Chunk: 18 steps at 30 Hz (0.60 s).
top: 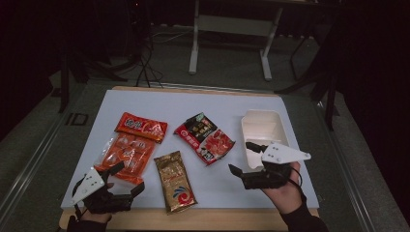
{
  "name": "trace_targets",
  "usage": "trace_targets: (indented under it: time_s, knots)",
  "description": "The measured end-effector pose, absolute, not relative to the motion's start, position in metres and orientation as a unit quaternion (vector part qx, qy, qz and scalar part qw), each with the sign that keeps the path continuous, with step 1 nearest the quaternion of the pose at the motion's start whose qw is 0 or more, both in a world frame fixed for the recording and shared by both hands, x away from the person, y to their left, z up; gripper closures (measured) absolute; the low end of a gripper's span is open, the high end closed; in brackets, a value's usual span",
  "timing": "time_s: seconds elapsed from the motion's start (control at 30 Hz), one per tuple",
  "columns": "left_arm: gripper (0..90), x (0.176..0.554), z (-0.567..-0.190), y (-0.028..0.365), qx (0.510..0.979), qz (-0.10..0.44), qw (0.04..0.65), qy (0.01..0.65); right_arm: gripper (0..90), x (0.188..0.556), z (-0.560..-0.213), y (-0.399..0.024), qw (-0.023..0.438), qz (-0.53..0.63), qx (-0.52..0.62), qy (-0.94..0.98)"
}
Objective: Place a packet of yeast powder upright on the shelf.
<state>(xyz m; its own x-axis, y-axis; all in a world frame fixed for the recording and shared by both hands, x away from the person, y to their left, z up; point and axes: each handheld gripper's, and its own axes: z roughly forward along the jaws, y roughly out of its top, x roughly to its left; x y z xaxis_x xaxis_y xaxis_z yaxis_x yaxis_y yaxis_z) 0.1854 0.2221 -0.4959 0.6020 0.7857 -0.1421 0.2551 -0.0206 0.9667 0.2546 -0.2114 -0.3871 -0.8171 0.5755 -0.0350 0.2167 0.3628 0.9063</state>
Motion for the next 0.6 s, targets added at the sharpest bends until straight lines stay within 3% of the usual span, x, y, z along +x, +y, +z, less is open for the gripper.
trace_targets:
  time_s: [0.17,0.23,0.3,0.33,0.37,0.53,0.6]
  knots:
    - [2.6,0.186,-0.498,0.218,0.695,0.226,0.571,0.375,18.3,0.266,-0.396,-0.188,0.171,0.487,0.232,0.824]
    - [2.6,0.186,-0.497,0.218,0.694,0.221,0.575,0.373,18.3,0.271,-0.401,-0.179,0.147,0.496,0.242,0.821]
    - [2.6,0.186,-0.497,0.218,0.696,0.21,0.578,0.371,18.3,0.273,-0.403,-0.173,0.162,0.481,0.232,0.83]
    - [2.6,0.186,-0.497,0.218,0.697,0.212,0.577,0.371,20.6,0.28,-0.406,-0.163,0.128,0.493,0.239,0.826]
    - [2.6,0.186,-0.497,0.218,0.697,0.214,0.578,0.366,20.7,0.281,-0.407,-0.159,0.148,0.487,0.234,0.829]
    - [2.6,0.186,-0.497,0.217,0.701,0.21,0.572,0.371,22.6,0.294,-0.411,-0.133,0.118,0.49,0.232,0.832]
    - [2.6,0.185,-0.497,0.218,0.7,0.223,0.569,0.37,22.9,0.295,-0.414,-0.12,0.138,0.467,0.217,0.846]
